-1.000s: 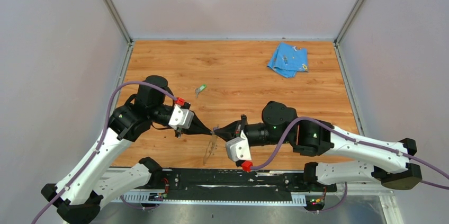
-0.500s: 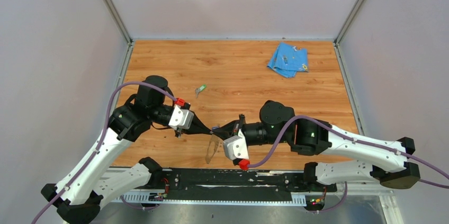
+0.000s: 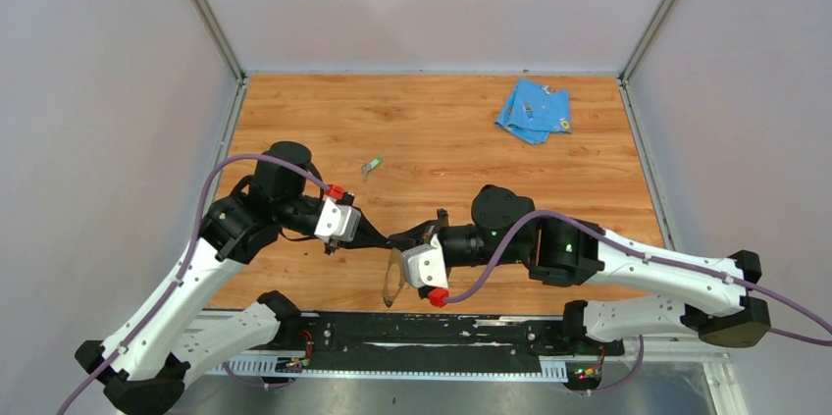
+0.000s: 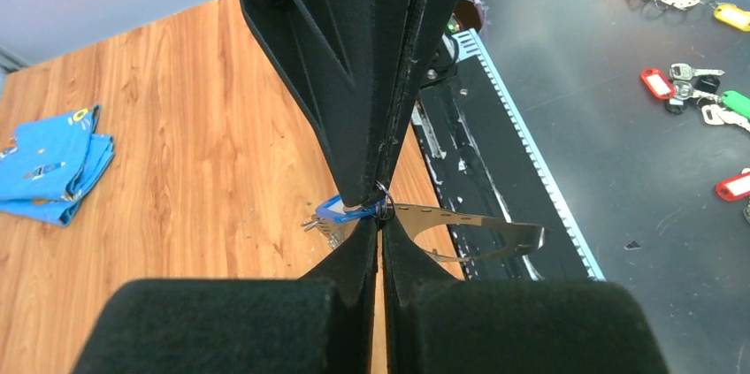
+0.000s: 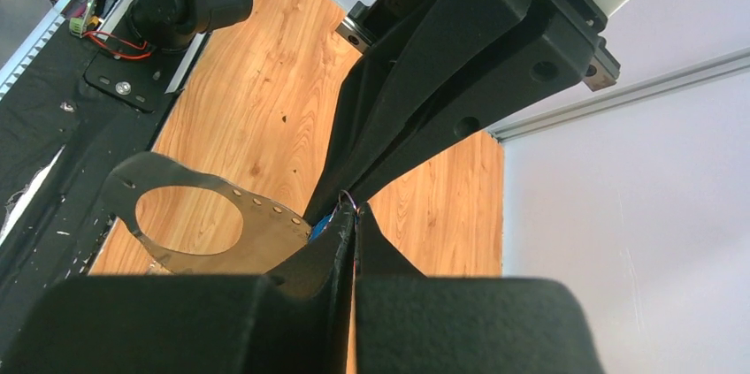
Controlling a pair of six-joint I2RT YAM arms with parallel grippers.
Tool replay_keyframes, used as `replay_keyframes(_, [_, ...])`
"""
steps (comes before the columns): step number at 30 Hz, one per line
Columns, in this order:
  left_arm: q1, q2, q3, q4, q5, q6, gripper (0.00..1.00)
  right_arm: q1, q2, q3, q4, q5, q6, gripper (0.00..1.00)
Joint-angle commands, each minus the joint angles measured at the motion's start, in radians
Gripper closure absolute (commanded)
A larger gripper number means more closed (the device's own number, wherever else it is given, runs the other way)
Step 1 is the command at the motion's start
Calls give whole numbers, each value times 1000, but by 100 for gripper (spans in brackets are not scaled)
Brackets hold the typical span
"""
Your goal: Put the keys on the keyring
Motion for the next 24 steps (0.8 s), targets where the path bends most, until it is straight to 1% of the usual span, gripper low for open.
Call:
replay_keyframes(1, [-9,-27,30,60,11,6,100,16,19,17,-16,19,32,100])
replay_keyframes(3, [-8,-40,20,114,-3,-44,100,16,22,21,-24,20,38,100])
replay_keyframes(5, [-8,-66,-12,235,-33,-141,100,16,23,28,-35,16,44,99])
replay_keyframes(7, [-8,-111,-60,374,-58,-239,100,15,27,37,-48,10,54,91])
replay_keyframes(9, [-9,-137,-100,474,-69,-300,100,16,29,46,-62,8,62,89])
replay_keyframes(15, [-9,-134,-101,433,-29,-265,100,15,40,78,-88,20,82,86])
replay_keyframes(24, [-8,-131,-110,505,-22,-287,100,15,64,122,-125,21,105,76])
